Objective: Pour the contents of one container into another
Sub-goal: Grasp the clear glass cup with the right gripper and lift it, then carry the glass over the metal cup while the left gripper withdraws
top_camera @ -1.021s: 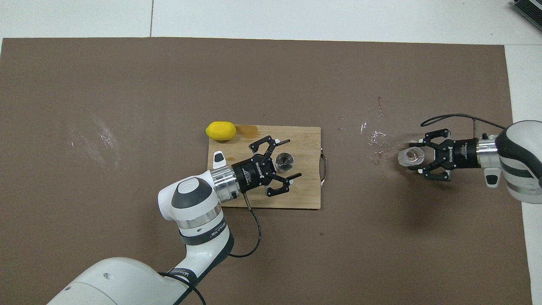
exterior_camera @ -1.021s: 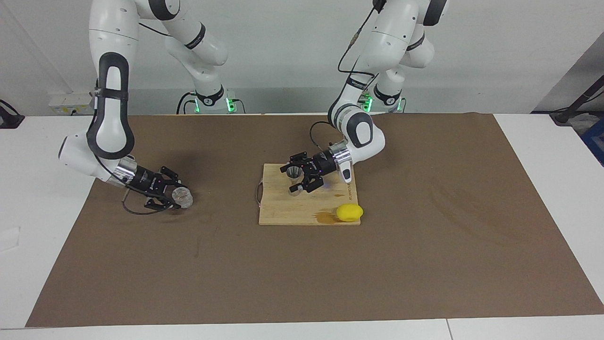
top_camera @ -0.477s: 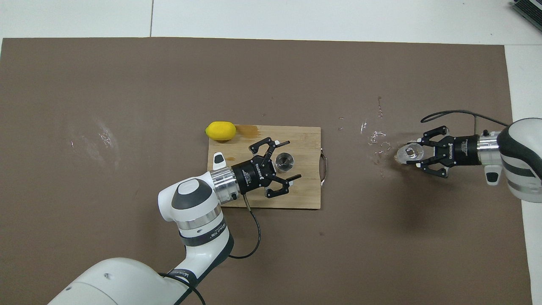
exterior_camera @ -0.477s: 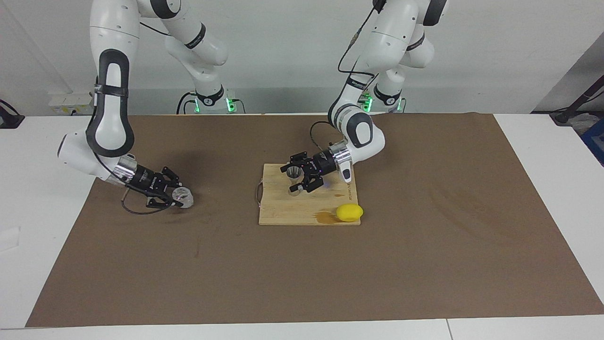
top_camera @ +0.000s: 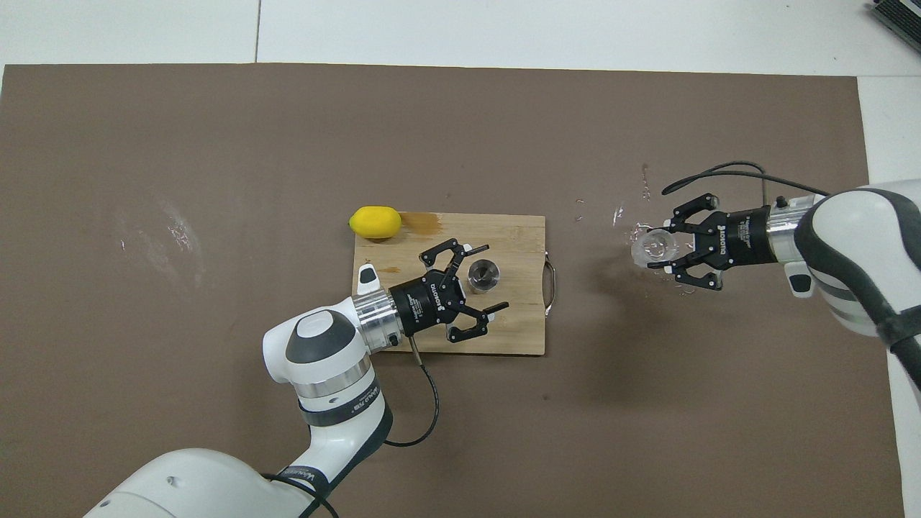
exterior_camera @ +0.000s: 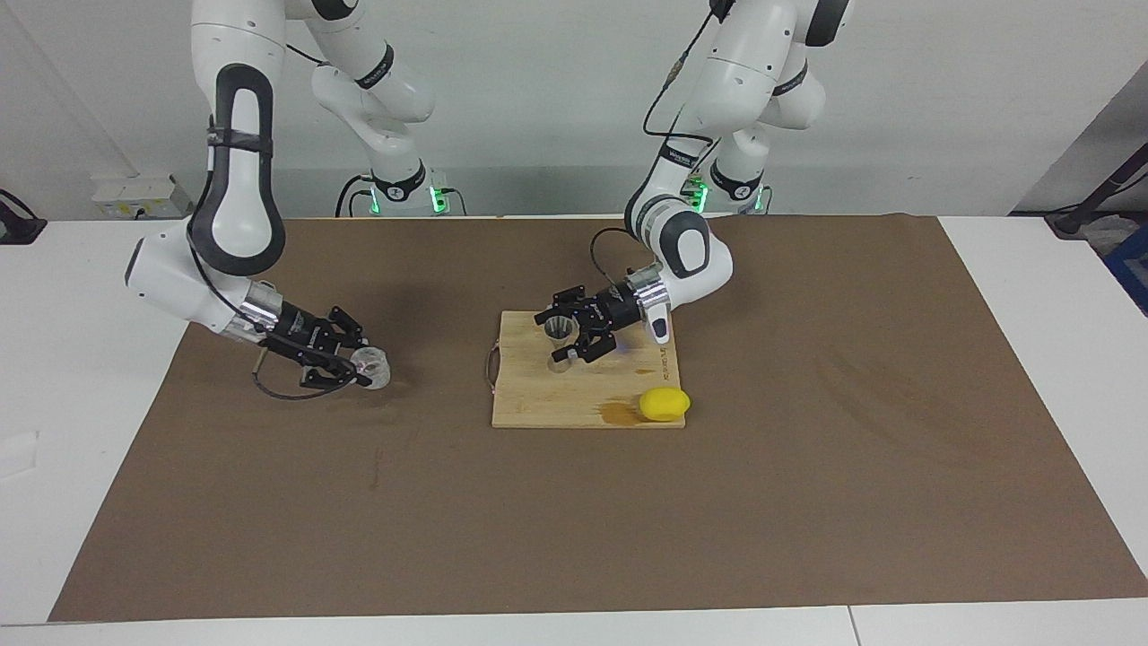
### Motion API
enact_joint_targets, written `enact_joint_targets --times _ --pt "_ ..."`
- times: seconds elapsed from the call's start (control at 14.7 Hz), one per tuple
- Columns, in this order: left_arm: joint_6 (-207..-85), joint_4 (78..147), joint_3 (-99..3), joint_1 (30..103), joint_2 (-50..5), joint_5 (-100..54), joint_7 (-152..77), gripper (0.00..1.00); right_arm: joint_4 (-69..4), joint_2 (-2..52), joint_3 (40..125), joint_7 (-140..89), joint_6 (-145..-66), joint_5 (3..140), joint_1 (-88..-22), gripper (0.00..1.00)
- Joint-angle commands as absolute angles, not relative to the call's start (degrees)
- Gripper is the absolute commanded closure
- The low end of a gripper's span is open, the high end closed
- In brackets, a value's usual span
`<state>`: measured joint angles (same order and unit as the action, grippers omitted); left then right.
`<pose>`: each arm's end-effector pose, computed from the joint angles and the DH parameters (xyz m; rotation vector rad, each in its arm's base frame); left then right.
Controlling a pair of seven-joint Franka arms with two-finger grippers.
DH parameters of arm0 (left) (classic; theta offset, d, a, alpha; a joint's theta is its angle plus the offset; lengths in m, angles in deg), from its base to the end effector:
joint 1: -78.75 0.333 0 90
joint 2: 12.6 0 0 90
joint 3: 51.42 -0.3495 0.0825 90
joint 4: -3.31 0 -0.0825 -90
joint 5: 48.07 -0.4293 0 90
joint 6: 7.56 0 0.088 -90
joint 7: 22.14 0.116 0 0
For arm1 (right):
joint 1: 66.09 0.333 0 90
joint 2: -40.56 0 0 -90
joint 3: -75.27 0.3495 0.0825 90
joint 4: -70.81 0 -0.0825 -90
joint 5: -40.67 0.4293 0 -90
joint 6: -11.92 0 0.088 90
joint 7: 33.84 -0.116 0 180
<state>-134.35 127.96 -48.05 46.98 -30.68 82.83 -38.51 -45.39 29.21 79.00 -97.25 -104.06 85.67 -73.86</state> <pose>0.4883 -0.3805 0.2534 1.1881 1.3346 -0.7987 0.6167 0.0021 0.3480 -1.7801 1.8505 0.6722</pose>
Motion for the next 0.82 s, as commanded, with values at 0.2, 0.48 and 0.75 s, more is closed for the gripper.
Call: enact_joint_targets --times 0.2,0.48,0.75 --pt "-132.2 132.9 -48.6 48.0 -26.5 83.2 -38.4 0.0 -45.0 30.3 79.0 -99.9 -104.7 80.7 -68.5 1.0" --pt "-130.4 136.2 -48.8 49.5 -24.3 81.2 -38.4 0.0 -44.9 30.3 79.0 -100.6 -106.6 79.4 -65.5 1.0" --pt "-127.2 140.1 -48.7 53.6 -20.6 76.6 -38.5 0.0 -44.1 30.3 79.2 -102.0 -106.6 77.5 -63.7 1.0"
